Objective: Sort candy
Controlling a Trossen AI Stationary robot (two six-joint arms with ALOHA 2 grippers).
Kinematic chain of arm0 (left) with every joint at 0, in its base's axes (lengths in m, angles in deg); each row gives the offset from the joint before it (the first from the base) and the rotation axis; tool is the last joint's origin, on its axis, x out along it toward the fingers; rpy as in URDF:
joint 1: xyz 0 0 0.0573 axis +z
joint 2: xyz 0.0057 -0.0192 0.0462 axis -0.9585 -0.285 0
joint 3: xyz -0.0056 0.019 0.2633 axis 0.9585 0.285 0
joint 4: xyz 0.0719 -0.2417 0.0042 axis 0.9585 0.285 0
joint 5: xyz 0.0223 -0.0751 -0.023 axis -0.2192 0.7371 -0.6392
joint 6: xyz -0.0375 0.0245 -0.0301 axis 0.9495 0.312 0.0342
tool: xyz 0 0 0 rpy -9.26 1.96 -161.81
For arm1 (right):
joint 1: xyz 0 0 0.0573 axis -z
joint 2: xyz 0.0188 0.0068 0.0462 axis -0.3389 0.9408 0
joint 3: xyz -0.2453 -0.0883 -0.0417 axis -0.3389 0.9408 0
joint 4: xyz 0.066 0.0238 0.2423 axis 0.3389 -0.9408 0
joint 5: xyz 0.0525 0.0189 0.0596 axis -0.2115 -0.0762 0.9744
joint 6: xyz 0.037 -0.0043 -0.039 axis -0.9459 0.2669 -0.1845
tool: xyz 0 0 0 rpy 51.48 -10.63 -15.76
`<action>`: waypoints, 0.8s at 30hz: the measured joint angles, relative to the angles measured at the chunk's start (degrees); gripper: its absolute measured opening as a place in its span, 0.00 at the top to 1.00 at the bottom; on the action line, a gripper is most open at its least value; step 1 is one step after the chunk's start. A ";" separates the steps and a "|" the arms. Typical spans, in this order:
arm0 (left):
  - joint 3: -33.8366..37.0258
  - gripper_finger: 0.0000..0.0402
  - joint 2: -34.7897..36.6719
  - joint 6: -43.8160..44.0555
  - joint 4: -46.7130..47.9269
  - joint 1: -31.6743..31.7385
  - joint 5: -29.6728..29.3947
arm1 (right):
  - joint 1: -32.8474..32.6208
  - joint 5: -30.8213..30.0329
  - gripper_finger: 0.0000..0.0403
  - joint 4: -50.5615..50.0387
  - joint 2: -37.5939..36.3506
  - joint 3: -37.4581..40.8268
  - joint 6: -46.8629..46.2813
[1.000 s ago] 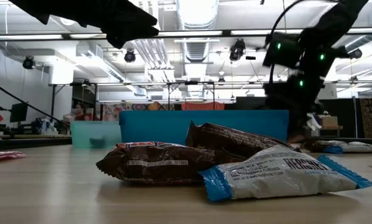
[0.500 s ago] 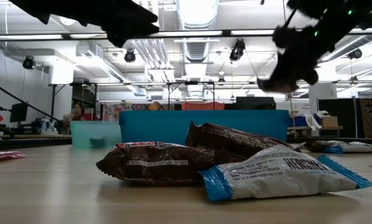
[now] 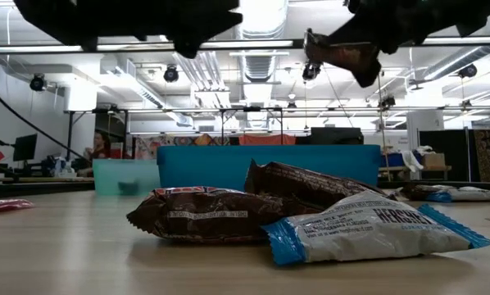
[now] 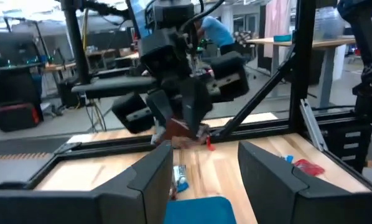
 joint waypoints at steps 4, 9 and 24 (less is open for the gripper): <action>-2.21 0.59 -5.33 -3.05 -5.02 0.00 4.49 | -0.29 2.39 0.93 5.64 4.39 0.00 0.49; -5.36 0.59 -11.19 -6.61 -8.49 0.03 8.65 | -0.33 4.87 0.93 10.35 8.86 0.05 1.07; -10.01 0.59 -21.06 -5.59 -12.28 1.81 8.65 | -0.33 6.60 0.93 15.26 11.03 0.04 2.04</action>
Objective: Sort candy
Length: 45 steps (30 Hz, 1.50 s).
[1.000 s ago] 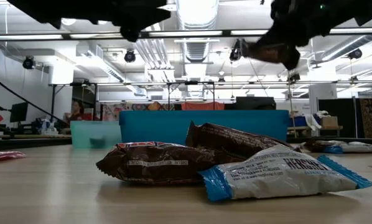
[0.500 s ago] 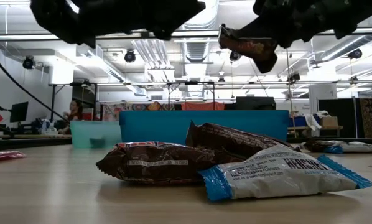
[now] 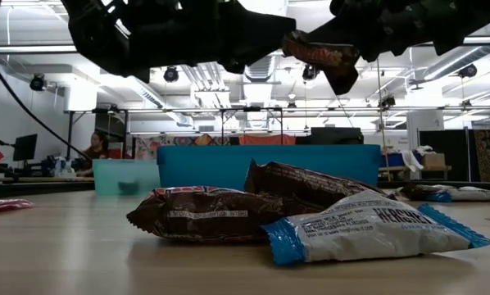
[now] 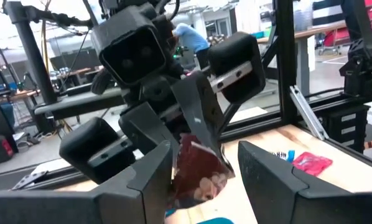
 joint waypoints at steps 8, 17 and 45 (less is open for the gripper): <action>-0.64 0.78 -0.82 0.37 -0.80 0.21 -0.01 | -0.11 -0.04 0.92 0.40 0.26 0.00 0.25; -0.58 0.98 0.23 1.92 -0.32 0.27 0.04 | -0.11 -0.49 0.73 2.09 0.07 0.00 0.03; 0.26 1.00 38.72 26.22 86.72 28.61 -30.57 | -0.09 -12.68 0.55 -3.12 -5.16 -0.11 -1.59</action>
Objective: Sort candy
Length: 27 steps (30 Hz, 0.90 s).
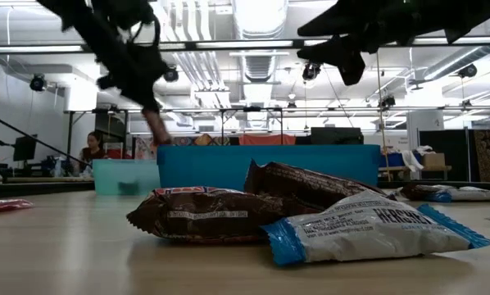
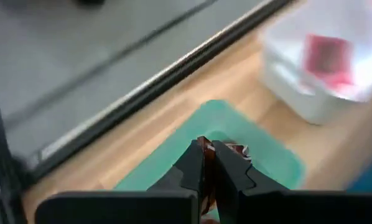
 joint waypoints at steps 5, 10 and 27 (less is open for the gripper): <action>2.62 1.00 -3.86 0.96 -1.05 7.87 12.51 | 0.00 -0.05 0.55 -0.30 0.20 0.00 -0.78; 2.72 1.00 -8.93 2.56 -0.20 9.18 12.95 | 0.00 -0.05 0.55 -1.24 0.32 0.00 -0.78; 2.73 0.85 -14.79 4.07 -0.95 9.09 8.41 | 0.00 -0.09 0.55 -2.73 0.33 0.02 -4.22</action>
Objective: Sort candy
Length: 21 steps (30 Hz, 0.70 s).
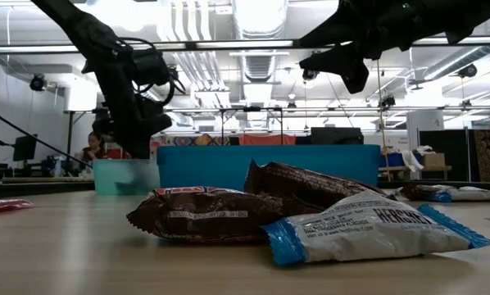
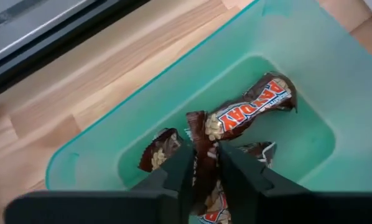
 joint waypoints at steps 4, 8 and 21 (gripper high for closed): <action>-0.01 0.78 1.45 -0.94 0.17 0.00 0.02 | 0.00 -0.65 0.55 0.00 0.00 0.00 -0.48; -0.02 0.73 4.46 -2.35 0.67 -0.09 0.02 | 0.00 -1.49 0.55 -0.06 0.00 0.00 -1.12; 0.61 0.71 17.37 -4.92 -1.56 -7.82 5.97 | 0.00 -1.48 0.55 -11.95 0.00 -1.02 -13.52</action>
